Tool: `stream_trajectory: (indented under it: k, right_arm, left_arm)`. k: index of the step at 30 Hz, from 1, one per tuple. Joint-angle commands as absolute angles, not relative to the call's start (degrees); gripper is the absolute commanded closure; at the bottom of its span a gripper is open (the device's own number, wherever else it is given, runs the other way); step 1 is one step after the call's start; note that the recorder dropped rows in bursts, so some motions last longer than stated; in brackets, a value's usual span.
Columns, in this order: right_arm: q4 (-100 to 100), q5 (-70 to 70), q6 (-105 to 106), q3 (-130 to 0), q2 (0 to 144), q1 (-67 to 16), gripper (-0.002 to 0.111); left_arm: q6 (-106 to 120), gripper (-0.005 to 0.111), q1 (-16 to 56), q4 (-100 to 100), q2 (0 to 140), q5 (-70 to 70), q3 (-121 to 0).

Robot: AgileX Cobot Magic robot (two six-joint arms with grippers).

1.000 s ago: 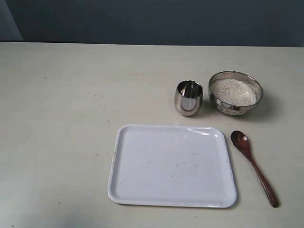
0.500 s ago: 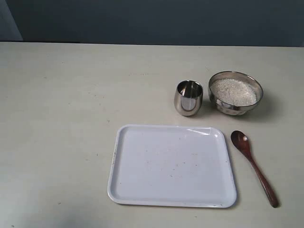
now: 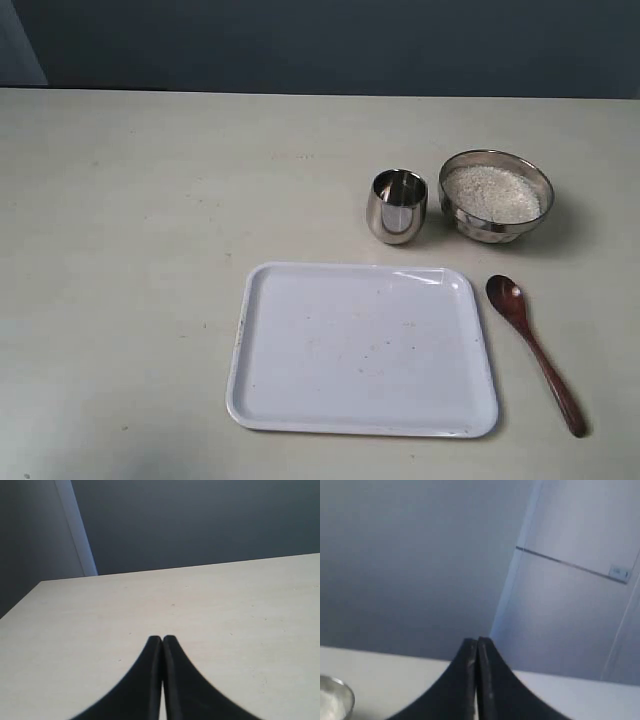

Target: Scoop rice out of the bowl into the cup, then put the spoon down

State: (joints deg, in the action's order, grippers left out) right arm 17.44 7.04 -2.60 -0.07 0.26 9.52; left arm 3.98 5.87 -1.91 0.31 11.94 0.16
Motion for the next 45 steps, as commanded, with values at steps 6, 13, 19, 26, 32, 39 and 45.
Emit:
stream_trajectory:
  k: [6, 13, 19, 26, 32, 39, 45]
  right_arm:
    - [17.20, 28.77, -11.13, 0.00, 0.00, 9.50, 0.109]
    - [18.67, 32.14, -61.25, 0.00, 0.00, 9.50, 0.109]
    - [30.12, 33.43, -65.42, 0.00, 0.00, 9.50, 0.109]
    - [23.01, 47.55, -65.42, 0.00, 0.00, 9.50, 0.109]
    - [21.41, 49.06, -65.42, 0.00, 0.00, 9.50, 0.109]
    - [20.79, 47.52, -68.08, 0.00, 0.00, 9.50, 0.109]
    - [22.85, 41.66, -77.78, 0.00, 0.00, 9.50, 0.109]
  left_arm:
    - [3.66, 0.106, 5.85, -1.60, 0.00, 11.71, 0.00]
    - [3.66, 0.106, 5.85, -1.60, 0.00, 11.71, 0.00]
    - [3.66, 0.106, 5.85, -1.60, 0.00, 11.71, 0.00]
    - [3.66, 0.106, 5.85, -1.60, 0.00, 11.71, 0.00]
    - [3.66, 0.106, 5.85, -1.60, 0.00, 11.71, 0.00]
    - [3.66, 0.106, 5.85, -1.60, 0.00, 11.71, 0.00]
    - [3.66, 0.106, 5.85, -1.60, 0.00, 11.56, 0.00]
